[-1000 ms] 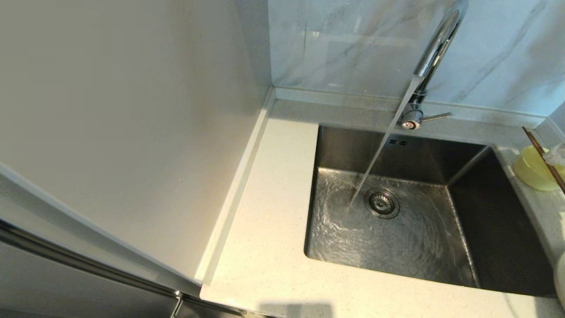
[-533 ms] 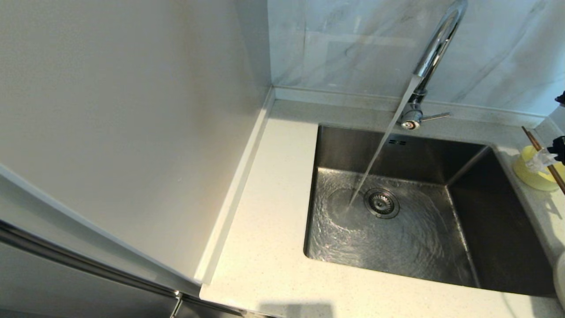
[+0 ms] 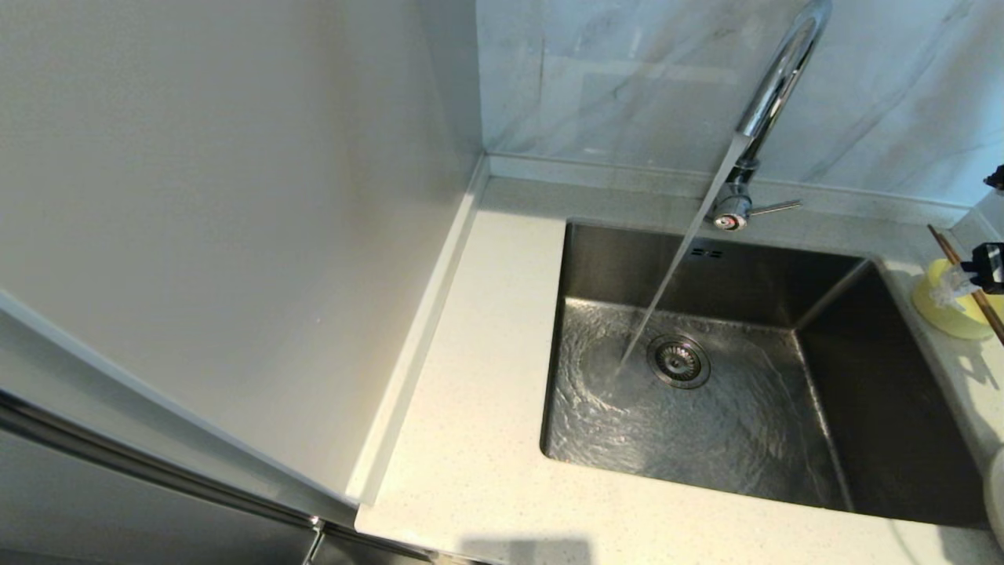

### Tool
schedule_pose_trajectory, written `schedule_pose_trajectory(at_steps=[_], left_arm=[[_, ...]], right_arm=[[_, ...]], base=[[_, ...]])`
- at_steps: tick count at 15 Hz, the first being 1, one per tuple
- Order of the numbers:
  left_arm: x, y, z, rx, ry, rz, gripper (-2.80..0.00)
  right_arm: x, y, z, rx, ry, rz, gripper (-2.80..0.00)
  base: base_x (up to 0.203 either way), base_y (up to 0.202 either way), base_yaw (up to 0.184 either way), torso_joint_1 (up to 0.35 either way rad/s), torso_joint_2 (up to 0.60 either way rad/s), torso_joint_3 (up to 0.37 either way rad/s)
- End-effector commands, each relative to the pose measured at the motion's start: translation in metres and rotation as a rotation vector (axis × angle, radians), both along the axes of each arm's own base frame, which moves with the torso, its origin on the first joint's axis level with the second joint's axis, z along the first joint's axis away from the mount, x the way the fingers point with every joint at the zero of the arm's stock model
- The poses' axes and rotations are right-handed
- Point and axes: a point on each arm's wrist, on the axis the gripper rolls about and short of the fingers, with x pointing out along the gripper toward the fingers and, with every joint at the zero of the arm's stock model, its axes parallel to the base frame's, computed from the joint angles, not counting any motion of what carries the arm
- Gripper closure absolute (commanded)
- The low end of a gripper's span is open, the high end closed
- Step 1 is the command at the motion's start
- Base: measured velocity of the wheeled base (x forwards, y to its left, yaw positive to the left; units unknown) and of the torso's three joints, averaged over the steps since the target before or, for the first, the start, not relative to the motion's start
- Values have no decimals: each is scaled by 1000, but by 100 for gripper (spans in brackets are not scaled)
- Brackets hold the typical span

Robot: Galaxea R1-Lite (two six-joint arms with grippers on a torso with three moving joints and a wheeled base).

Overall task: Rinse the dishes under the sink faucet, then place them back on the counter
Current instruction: Pick up the chopsticks

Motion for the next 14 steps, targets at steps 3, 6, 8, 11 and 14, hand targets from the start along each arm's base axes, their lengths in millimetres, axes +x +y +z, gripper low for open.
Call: schedule_pose_trajectory(at_steps=[3, 6, 8, 11, 14], left_arm=[[0, 0, 0, 0, 0, 0, 0], [0, 0, 0, 0, 0, 0, 0], [0, 0, 0, 0, 0, 0, 0], [0, 0, 0, 0, 0, 0, 0], [0, 0, 0, 0, 0, 0, 0]], right_arm=[[-3, -8, -10, 8, 75, -36, -280], [-1, -15, -19, 24, 114, -51, -280], [2, -25, -28, 34, 134, -72, -280], [7, -48, -40, 36, 161, -102, -280], [8, -60, -47, 38, 175, -119, -280]], base=[[0, 0, 0, 0, 0, 0], [0, 0, 0, 0, 0, 0], [0, 0, 0, 0, 0, 0], [0, 0, 0, 0, 0, 0], [0, 0, 0, 0, 0, 0]])
